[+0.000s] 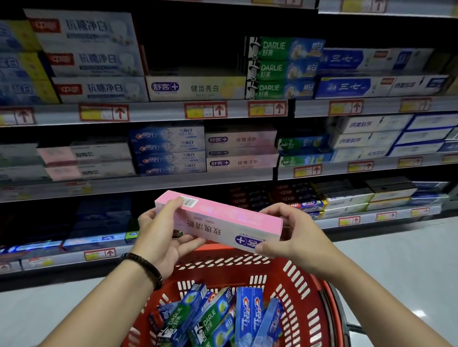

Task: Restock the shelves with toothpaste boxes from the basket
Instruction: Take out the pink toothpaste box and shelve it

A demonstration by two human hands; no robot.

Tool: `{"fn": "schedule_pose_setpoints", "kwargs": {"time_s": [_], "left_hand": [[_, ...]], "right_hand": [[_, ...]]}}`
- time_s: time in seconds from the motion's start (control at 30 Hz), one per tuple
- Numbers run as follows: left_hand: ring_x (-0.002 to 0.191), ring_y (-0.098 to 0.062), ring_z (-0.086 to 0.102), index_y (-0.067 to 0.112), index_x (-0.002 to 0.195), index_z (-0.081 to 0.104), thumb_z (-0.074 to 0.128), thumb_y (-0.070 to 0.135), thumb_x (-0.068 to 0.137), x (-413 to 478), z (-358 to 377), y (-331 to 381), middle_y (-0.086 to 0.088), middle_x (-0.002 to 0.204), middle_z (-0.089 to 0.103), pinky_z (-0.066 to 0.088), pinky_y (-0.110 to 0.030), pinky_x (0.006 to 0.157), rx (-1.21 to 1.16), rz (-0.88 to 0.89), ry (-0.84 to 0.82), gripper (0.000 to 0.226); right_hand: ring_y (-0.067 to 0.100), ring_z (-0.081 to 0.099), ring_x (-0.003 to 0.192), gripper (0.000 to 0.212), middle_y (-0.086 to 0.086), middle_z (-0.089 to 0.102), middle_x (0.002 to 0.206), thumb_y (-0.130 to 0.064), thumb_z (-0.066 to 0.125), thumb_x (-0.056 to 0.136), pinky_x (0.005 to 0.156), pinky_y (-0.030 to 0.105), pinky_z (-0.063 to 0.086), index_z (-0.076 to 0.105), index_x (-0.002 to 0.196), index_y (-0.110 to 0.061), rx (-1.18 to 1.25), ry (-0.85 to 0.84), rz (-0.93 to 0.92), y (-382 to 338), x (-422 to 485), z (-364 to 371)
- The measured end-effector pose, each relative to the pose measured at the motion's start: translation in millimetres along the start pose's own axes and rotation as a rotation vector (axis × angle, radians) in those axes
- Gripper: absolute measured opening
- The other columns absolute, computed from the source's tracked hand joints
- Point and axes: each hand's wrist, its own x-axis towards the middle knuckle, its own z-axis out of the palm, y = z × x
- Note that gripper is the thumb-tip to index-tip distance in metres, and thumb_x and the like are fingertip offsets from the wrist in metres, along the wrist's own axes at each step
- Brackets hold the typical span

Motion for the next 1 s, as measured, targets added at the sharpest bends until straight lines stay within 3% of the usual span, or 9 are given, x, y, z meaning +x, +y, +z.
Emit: {"fn": "schedule_pose_setpoints", "kwargs": {"time_s": [0.3,0.53,0.63,0.7,0.8,0.9,1.0], "left_hand": [[0.101,-0.043,0.072,0.028,0.137,0.042,0.073,0.035,0.096,-4.4,0.4,-3.2,-0.012,0.119,0.062,0.062,-0.058,0.084,-0.008,0.01,0.014,0.052],[0.109,-0.031,0.07,0.02,0.128,0.058,0.08,0.048,0.085,8.4,-12.9,-5.6,-0.011,0.119,0.072,0.058,-0.046,0.083,0.185,0.049,0.119,0.056],[0.114,-0.031,0.065,0.024,0.124,0.045,0.077,0.069,0.061,12.3,-14.5,-4.3,-0.013,0.129,0.061,0.056,-0.053,0.095,0.352,0.19,0.246,0.084],[0.124,-0.029,0.055,0.034,0.123,0.043,0.067,0.082,0.06,6.3,-12.3,-2.9,-0.006,0.135,0.055,0.045,-0.054,0.107,0.653,0.4,0.282,0.082],[0.126,-0.01,0.051,0.044,0.12,0.053,0.062,0.077,0.08,-14.4,-3.0,-1.8,0.016,0.13,0.055,0.036,-0.049,0.108,1.052,0.791,0.107,0.053],[0.124,0.004,0.051,0.047,0.124,0.055,0.063,0.076,0.078,-22.7,2.9,-7.5,0.027,0.128,0.053,0.043,-0.052,0.11,1.058,0.83,-0.155,0.055],[0.127,0.006,0.05,0.046,0.133,0.055,0.072,0.071,0.077,-25.3,8.6,-14.0,0.028,0.131,0.053,0.048,-0.037,0.109,1.06,0.838,-0.271,0.064]], "right_hand": [[0.028,0.077,0.102,0.036,0.01,0.08,0.107,-0.008,0.091,0.08,0.092,0.056,0.062,0.07,0.109,-0.012,0.179,0.163,-0.055,-2.1,1.6,0.5],[0.027,0.078,0.104,0.042,0.008,0.08,0.11,-0.02,0.088,0.08,0.095,0.057,0.061,0.073,0.118,-0.016,0.231,0.209,-0.088,-9.7,2.6,7.5],[0.026,0.077,0.106,0.042,0.006,0.08,0.112,-0.023,0.086,0.082,0.095,0.055,0.061,0.072,0.121,-0.018,0.227,0.215,-0.091,-9.9,2.9,9.9],[0.024,0.077,0.105,0.038,0.004,0.08,0.111,-0.021,0.085,0.085,0.094,0.054,0.062,0.072,0.121,-0.019,0.211,0.223,-0.089,-11.3,3.0,10.9],[0.023,0.079,0.1,0.033,0.005,0.081,0.107,-0.016,0.083,0.089,0.091,0.053,0.063,0.07,0.119,-0.017,0.208,0.251,-0.076,-12.3,4.3,13.2],[0.026,0.08,0.094,0.035,0.008,0.081,0.103,-0.017,0.084,0.088,0.087,0.053,0.064,0.068,0.119,-0.015,0.221,0.283,-0.073,-12.1,7.0,16.9],[0.026,0.08,0.092,0.039,0.01,0.081,0.101,-0.016,0.085,0.087,0.085,0.047,0.065,0.065,0.12,-0.013,0.232,0.274,-0.083,-12.3,8.5,21.2]]}}
